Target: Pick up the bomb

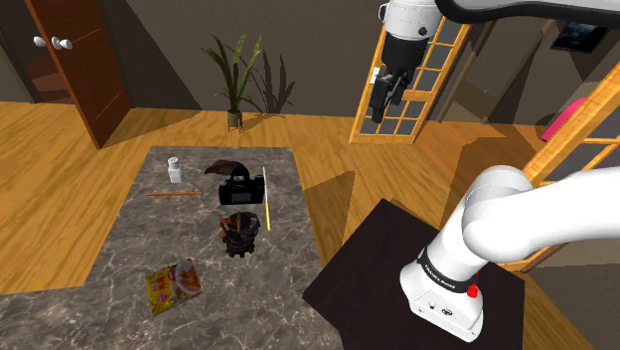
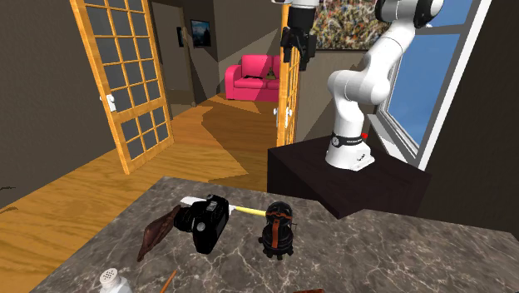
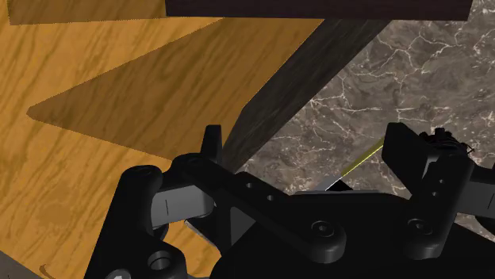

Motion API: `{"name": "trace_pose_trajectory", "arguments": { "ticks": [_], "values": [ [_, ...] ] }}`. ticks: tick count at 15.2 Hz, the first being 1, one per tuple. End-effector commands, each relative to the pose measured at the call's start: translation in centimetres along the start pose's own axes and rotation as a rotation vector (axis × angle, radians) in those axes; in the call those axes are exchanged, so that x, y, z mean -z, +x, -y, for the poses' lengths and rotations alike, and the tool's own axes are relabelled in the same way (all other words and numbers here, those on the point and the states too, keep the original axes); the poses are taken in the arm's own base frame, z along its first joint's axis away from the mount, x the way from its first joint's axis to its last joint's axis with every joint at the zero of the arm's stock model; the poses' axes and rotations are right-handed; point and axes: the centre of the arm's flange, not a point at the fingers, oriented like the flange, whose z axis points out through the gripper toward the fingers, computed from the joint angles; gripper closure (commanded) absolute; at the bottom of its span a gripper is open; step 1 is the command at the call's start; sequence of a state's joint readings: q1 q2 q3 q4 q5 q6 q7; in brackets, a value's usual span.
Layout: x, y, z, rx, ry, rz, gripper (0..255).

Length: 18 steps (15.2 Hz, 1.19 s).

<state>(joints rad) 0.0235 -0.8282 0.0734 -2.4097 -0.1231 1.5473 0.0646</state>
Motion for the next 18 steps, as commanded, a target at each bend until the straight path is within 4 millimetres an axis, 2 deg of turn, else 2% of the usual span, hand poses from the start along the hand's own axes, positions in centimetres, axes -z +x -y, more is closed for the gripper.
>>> {"name": "trace_pose_trajectory", "arguments": {
  "ticks": [1, 9, 18],
  "values": [
    [0.0, 0.0, 0.0, 0.000, 0.000, 0.000, 0],
    [-6.1, 5.7, 5.7, 0.112, 0.020, -0.029, 0],
    [-12.6, 11.6, 13.0, 0.239, 0.043, -0.062, 0]
  ]
}}
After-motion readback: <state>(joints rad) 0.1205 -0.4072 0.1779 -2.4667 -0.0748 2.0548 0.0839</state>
